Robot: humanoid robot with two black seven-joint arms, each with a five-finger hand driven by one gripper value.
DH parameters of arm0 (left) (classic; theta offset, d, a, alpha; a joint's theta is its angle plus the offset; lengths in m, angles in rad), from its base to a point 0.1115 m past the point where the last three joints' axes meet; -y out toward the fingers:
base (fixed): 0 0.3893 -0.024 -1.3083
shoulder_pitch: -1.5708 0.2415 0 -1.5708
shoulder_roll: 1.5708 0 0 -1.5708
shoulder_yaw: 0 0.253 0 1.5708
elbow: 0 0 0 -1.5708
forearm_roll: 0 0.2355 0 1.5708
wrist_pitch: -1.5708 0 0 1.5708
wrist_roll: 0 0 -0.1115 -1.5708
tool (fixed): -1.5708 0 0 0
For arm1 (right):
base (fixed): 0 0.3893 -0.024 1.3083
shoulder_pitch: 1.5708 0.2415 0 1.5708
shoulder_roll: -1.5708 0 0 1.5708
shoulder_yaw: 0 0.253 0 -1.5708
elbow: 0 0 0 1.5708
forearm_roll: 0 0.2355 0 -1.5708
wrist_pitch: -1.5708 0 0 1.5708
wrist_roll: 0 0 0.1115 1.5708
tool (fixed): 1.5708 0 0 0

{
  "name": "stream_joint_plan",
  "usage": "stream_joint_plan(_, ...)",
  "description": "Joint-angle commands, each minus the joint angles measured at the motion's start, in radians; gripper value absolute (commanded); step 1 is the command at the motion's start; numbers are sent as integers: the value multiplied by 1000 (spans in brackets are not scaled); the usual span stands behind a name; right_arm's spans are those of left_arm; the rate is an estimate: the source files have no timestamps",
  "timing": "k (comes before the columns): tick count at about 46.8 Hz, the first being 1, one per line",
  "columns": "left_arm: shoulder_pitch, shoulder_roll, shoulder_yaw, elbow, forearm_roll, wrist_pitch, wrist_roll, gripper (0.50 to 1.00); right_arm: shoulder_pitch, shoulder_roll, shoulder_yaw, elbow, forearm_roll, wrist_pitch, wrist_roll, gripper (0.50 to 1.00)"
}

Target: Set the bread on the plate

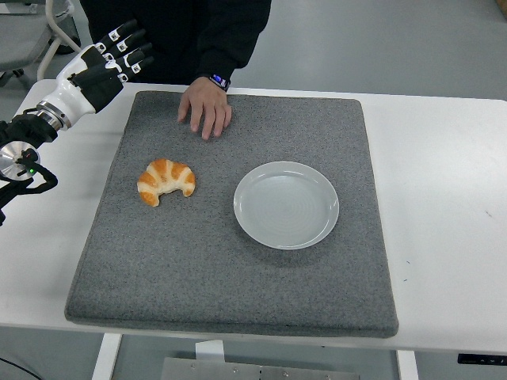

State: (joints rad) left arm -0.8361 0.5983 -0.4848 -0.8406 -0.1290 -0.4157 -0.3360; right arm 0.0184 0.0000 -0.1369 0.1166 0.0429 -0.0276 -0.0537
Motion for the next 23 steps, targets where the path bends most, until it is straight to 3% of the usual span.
stream_joint_plan(1,-1,0,0,0,0,0,0,988,0,0,-1,0,0,0,0,930)
stream_joint_plan(23,-11,0,6,-5,-3,25,2,988,0,0,0,0,0,0,0,930)
